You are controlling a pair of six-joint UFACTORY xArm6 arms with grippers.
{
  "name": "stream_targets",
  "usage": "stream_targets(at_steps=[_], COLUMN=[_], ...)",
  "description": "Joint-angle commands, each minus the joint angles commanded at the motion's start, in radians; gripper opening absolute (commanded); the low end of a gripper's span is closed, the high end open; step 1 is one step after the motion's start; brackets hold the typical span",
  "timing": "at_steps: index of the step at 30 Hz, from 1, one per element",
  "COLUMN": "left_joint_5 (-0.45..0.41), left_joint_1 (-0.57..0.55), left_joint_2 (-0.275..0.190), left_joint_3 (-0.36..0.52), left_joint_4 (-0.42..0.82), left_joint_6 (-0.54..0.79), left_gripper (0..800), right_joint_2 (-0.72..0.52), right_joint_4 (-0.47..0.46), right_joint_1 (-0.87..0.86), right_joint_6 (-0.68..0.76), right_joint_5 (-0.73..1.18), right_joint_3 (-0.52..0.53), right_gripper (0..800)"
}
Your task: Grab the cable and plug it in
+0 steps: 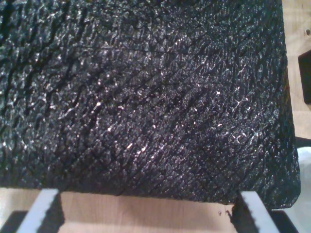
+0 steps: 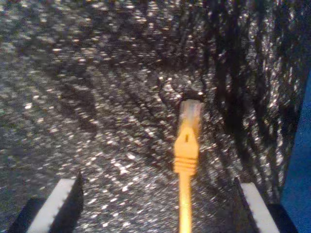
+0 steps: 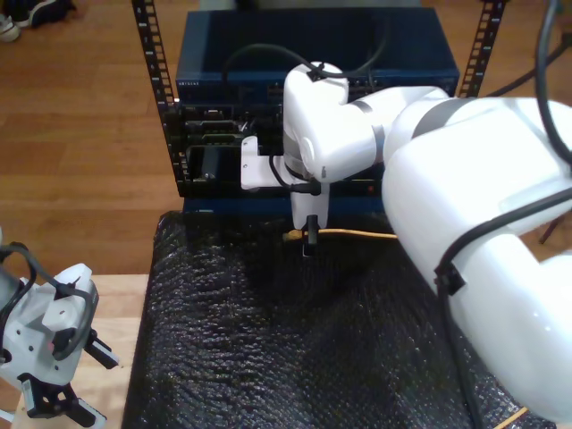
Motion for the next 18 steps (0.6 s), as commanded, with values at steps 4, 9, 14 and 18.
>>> stream_targets(at_steps=[4, 9, 14, 18], left_joint_5=[-0.002, 0.000, 0.000, 0.000], left_joint_1=[0.000, 0.000, 0.000, 0.000], left_joint_2=[0.000, 0.000, 0.000, 0.000], left_joint_3=[0.000, 0.000, 0.000, 0.000], left_joint_4=[0.000, 0.000, 0.000, 0.000], left_joint_6=[0.000, 0.002, 0.002, 0.002], left_gripper=[800, 800, 800, 800], right_joint_2=[0.021, 0.025, 0.025, 0.025], right_joint_4=[-0.002, -0.003, -0.028, -0.055], right_joint_1=[-0.002, -0.002, -0.003, -0.003], right_joint_6=[0.000, 0.000, 0.003, 0.021], right_joint_5=[0.000, -0.002, -0.003, -0.005], right_joint_3=[-0.026, -0.035, -0.032, -0.028], right_gripper=[671, 617, 560, 535])
